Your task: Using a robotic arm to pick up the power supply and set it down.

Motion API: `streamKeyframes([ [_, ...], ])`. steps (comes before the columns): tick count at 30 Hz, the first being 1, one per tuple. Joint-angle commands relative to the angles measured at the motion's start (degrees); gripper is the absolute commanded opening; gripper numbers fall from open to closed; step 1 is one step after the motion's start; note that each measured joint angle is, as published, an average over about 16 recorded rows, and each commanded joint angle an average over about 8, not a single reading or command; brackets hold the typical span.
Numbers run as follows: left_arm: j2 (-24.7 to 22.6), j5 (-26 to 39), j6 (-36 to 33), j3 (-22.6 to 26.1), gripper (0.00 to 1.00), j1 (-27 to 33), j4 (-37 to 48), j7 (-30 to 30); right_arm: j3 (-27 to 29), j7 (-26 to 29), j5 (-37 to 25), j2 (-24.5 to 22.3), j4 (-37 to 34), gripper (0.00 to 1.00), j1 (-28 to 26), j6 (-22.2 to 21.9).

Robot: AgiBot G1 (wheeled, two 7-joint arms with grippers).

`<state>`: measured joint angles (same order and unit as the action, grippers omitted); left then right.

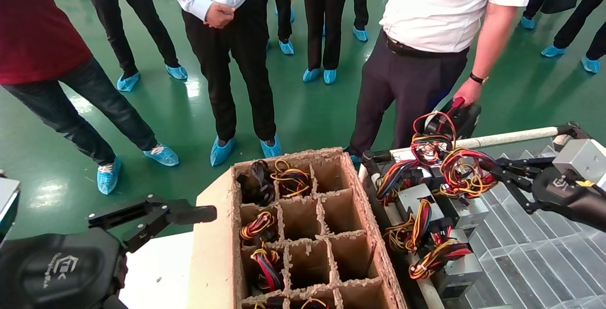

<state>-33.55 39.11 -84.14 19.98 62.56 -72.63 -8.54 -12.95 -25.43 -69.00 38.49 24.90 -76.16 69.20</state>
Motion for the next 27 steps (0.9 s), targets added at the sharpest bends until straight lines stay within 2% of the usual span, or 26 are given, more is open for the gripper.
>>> streamKeyframes([
  [1,0.0,0.0,0.0,0.0,1.0,0.0,0.0,0.0,-0.3,-0.2,-0.4,0.0,-0.8,0.46,-0.4,0.3],
  [4,0.0,0.0,0.0,0.0,1.0,0.0,0.0,0.0,-0.4,-0.3,-0.6,0.0,-1.5,0.83,-1.0,0.5],
  [6,0.0,0.0,0.0,0.0,1.0,0.0,0.0,0.0,-0.5,-0.4,-0.7,0.0,-1.8,1.0,-1.2,0.5],
  [27,0.0,0.0,0.0,0.0,1.0,0.0,0.0,0.0,-0.5,0.2,-0.7,-0.7,-1.2,1.0,-1.5,1.2],
])
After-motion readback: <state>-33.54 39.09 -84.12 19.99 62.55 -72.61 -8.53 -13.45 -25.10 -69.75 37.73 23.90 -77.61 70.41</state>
